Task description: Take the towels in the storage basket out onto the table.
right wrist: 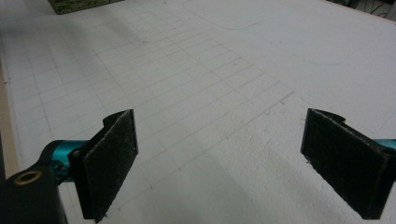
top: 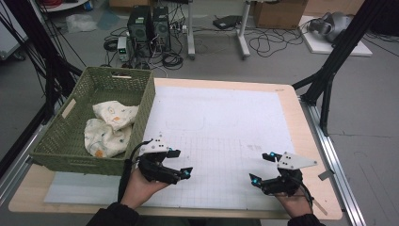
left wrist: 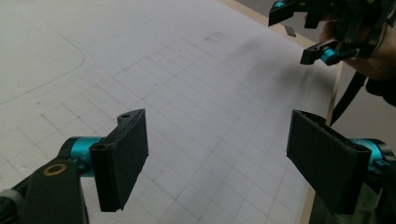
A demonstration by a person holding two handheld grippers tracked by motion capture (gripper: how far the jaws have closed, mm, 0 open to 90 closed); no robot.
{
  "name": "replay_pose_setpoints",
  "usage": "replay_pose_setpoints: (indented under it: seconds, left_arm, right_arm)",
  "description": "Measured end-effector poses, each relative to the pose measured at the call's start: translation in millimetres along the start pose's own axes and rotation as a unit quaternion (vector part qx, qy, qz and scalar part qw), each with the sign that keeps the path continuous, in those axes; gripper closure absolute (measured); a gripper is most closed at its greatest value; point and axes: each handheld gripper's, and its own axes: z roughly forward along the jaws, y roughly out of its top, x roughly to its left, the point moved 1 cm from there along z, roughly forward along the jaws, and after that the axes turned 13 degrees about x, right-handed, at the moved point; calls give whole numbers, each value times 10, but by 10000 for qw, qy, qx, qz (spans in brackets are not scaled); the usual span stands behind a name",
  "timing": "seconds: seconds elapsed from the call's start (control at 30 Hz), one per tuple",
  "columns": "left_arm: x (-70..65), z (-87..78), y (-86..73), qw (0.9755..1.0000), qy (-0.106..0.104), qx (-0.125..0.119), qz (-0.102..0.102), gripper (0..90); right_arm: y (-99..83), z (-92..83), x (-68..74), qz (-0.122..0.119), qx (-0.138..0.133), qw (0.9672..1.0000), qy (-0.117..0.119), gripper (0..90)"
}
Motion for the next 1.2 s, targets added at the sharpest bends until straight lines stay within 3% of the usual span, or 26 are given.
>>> replay_pose_setpoints:
  seconds: [0.03,0.17,0.27,0.43,0.57,0.7,0.77,0.9,1.2]
  left_arm:
    - [22,-13,25,9999,-147,-1,-43,216]
    - [56,-31,64,9995,-318,61,-42,227]
    - [82,-51,101,9983,-564,72,-106,239]
    - [118,-110,167,9973,-711,59,-167,240]
    - [183,-184,236,9949,-964,-10,-281,246]
    - [229,-204,257,9939,-1059,51,-312,247]
    - [256,-211,268,9915,-1243,64,-378,250]
    - [319,-245,300,9910,-1267,96,-413,256]
    - [416,-297,467,9931,-1000,51,-607,273]
  right_arm:
    - [1,-4,-1,37,3,10000,21,102]
    - [2,-6,-8,12,-2,10000,-1,102]
    - [1,-14,-12,66,-19,10000,8,102]
    - [-2,-21,-21,87,-49,9999,18,102]
    - [0,-28,-24,87,-56,9999,5,102]
    - [1,-27,-30,66,-68,10000,-6,102]
    - [3,-28,-28,69,-67,10000,-6,102]
    - [2,-26,-29,76,-52,10000,1,102]
    - [5,-15,-31,70,-45,10000,5,102]
